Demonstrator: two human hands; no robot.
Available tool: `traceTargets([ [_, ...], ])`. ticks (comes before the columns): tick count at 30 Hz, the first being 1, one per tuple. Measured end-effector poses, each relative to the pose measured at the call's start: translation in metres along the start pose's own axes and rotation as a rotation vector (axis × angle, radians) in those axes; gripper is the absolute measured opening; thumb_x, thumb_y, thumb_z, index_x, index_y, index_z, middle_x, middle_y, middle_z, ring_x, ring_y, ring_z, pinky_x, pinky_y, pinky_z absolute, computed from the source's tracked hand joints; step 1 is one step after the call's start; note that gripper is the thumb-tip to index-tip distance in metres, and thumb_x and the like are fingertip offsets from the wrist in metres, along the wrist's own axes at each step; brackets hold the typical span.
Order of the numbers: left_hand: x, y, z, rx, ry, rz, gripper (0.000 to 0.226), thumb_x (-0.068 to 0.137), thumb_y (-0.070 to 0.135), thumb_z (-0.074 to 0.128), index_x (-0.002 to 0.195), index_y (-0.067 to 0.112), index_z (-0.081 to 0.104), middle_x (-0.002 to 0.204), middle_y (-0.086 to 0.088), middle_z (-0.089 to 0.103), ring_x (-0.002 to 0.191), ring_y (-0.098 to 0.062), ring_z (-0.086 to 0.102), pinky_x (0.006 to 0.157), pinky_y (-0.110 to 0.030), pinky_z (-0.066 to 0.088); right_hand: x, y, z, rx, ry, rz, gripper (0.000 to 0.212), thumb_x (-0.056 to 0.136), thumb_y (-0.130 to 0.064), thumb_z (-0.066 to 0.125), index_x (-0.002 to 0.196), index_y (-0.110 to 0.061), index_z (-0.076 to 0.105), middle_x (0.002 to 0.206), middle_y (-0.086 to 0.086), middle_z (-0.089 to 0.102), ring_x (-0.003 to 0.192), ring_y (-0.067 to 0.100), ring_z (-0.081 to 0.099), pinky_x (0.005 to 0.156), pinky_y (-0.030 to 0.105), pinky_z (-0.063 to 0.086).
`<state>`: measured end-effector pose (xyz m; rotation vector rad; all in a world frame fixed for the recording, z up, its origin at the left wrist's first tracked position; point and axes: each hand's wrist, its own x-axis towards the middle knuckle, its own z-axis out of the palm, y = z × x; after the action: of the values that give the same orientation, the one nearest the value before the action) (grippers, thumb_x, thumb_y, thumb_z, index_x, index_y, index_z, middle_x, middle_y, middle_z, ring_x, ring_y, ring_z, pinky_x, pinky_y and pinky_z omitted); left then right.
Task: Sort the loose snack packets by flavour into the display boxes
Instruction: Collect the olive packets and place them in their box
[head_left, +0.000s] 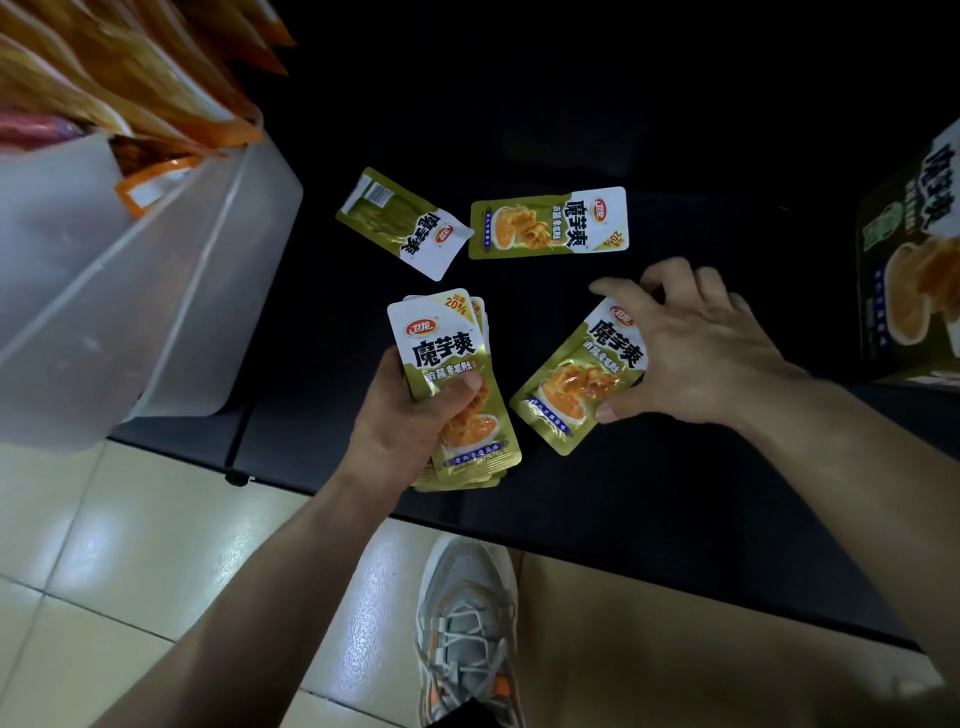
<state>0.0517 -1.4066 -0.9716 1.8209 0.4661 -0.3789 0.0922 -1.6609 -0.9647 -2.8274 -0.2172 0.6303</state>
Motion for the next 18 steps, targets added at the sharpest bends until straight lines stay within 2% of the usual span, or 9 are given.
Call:
traceTargets([
  [2, 0.001, 0.000, 0.000, 0.001, -0.012, 0.001, 0.043, 0.083, 0.031, 0.079, 0.121, 0.022, 0.061, 0.105, 0.003, 0.076, 0.091, -0.016, 0.075, 0.088, -0.047, 0.059, -0.001, 0.001, -0.001, -0.029, -0.015, 0.002, 0.103, 0.050, -0.071, 0.083, 0.135, -0.042, 0.032, 0.130, -0.003, 0.024, 0.123, 0.020, 0.028, 0.105, 0.041, 0.033],
  [4, 0.001, 0.000, 0.001, -0.012, -0.020, 0.004, 0.044, 0.082, 0.030, 0.079, 0.121, 0.021, 0.060, 0.106, 0.002, 0.076, 0.092, -0.017, 0.075, 0.088, -0.048, 0.059, -0.001, 0.001, -0.001, -0.006, 0.008, 0.011, 0.086, 0.050, -0.065, 0.087, 0.114, -0.035, 0.037, 0.126, -0.003, 0.026, 0.117, 0.018, 0.032, 0.098, 0.037, 0.039],
  [6, 0.001, -0.001, 0.001, -0.013, -0.028, 0.012, 0.044, 0.082, 0.029, 0.079, 0.121, 0.021, 0.060, 0.106, 0.003, 0.076, 0.092, -0.016, 0.075, 0.088, -0.047, 0.059, -0.004, 0.003, 0.000, 0.116, 0.017, 0.024, 0.072, 0.058, -0.051, 0.091, 0.103, -0.034, 0.037, 0.120, -0.006, 0.034, 0.103, 0.013, 0.043, 0.079, 0.030, 0.044],
  [8, 0.001, -0.001, 0.001, 0.003, -0.037, 0.017, 0.043, 0.083, 0.029, 0.079, 0.121, 0.022, 0.060, 0.106, 0.005, 0.076, 0.093, -0.014, 0.075, 0.088, -0.046, 0.059, -0.012, 0.010, -0.004, 0.295, 0.015, -0.014, 0.050, 0.072, -0.033, 0.087, 0.096, -0.038, 0.043, 0.108, -0.012, 0.050, 0.086, 0.006, 0.052, 0.063, 0.026, 0.040],
  [11, 0.003, 0.000, 0.002, 0.020, -0.065, 0.031, 0.038, 0.084, 0.028, 0.078, 0.118, 0.023, 0.060, 0.104, 0.005, 0.076, 0.092, -0.014, 0.074, 0.088, -0.046, 0.059, -0.027, 0.021, -0.025, 0.455, -0.092, -0.126, 0.029, 0.081, -0.021, 0.080, 0.089, -0.042, 0.061, 0.094, -0.020, 0.064, 0.085, 0.001, 0.061, 0.067, 0.025, 0.043],
  [15, 0.002, 0.003, 0.007, 0.050, -0.137, 0.042, 0.042, 0.086, 0.030, 0.076, 0.122, 0.024, 0.057, 0.102, 0.008, 0.076, 0.090, -0.010, 0.074, 0.084, -0.038, 0.060, -0.033, 0.015, -0.044, 0.539, -0.326, -0.218, 0.024, 0.081, -0.021, 0.081, 0.088, -0.043, 0.073, 0.096, -0.025, 0.069, 0.097, -0.007, 0.062, 0.082, 0.026, 0.046],
  [18, -0.004, 0.007, 0.013, 0.061, -0.189, 0.047, 0.031, 0.091, 0.034, 0.070, 0.119, 0.033, 0.058, 0.103, 0.014, 0.075, 0.092, -0.005, 0.073, 0.085, -0.032, 0.058, -0.021, -0.001, -0.041, 0.493, -0.357, -0.203, 0.020, 0.081, -0.024, 0.082, 0.086, -0.042, 0.074, 0.094, -0.028, 0.068, 0.092, -0.009, 0.062, 0.076, 0.021, 0.044],
])
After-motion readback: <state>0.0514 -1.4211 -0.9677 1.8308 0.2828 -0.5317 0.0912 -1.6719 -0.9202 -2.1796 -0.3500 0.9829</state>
